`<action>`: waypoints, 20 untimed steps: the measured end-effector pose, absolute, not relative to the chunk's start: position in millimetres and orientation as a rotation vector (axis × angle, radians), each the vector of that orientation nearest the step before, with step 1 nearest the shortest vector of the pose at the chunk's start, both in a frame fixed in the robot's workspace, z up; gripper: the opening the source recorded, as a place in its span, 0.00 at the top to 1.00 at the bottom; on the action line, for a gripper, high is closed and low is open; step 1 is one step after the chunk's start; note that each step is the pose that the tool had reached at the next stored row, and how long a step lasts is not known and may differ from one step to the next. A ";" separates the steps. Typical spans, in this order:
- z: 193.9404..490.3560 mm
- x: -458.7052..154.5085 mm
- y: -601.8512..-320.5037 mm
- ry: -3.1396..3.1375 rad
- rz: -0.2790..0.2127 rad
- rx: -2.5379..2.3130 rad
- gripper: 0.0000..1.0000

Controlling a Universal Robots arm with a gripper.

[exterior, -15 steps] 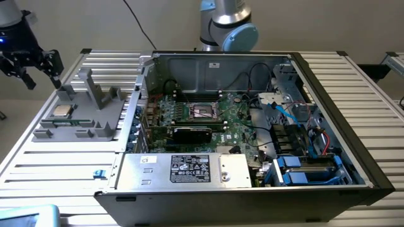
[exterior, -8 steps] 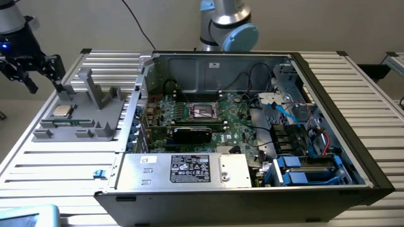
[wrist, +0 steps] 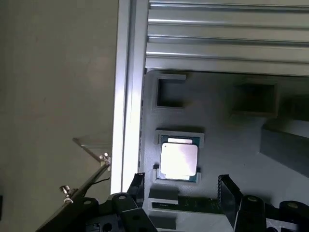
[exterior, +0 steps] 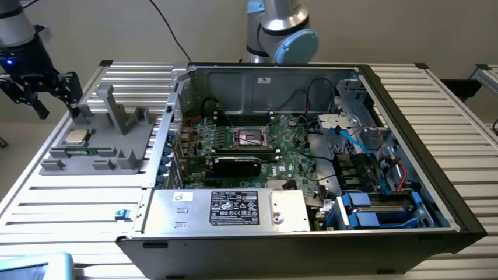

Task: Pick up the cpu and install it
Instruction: 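Pick up the cpu and move it towards the insertion slot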

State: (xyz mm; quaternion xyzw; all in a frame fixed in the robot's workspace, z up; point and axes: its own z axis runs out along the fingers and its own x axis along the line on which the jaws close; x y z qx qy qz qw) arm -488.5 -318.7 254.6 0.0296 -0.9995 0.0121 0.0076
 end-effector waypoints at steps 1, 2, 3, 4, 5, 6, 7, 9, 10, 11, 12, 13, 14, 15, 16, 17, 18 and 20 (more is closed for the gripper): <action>252.9 -488.5 -318.8 -3.125 0.039 0.093 0.28; 250.9 -488.5 -318.8 -3.125 0.039 0.093 0.28; 249.2 -488.5 -318.7 -3.125 0.039 0.093 0.28; 247.3 -488.6 -318.7 -3.125 0.039 0.093 0.28; 245.5 -488.6 -318.8 -3.125 0.039 0.092 0.28; 243.7 -488.6 -318.7 -3.125 0.038 0.092 0.28; 241.9 -488.6 -318.8 -3.125 0.038 0.092 0.28; 238.3 -488.6 -319.0 -3.125 0.036 0.092 0.28; 236.4 -488.6 -319.0 -3.125 0.035 0.092 0.28; 234.7 -488.6 -319.1 -3.125 0.032 0.093 0.28; 233.1 -488.5 -319.3 -3.125 0.027 0.093 0.28; 231.5 -488.6 -319.5 -3.125 0.020 0.093 0.28; 230.0 -488.6 -319.7 -3.125 0.015 0.093 0.28; 228.2 -488.5 -320.2 -3.126 0.011 0.093 0.28; 226.3 -488.5 -320.4 -3.126 0.010 0.093 0.28; 224.6 -488.6 -320.4 -3.125 0.009 0.093 0.28; 222.8 -488.6 -320.4 -3.125 0.009 0.093 0.28; 219.2 -488.6 -320.5 -3.125 0.009 0.096 0.28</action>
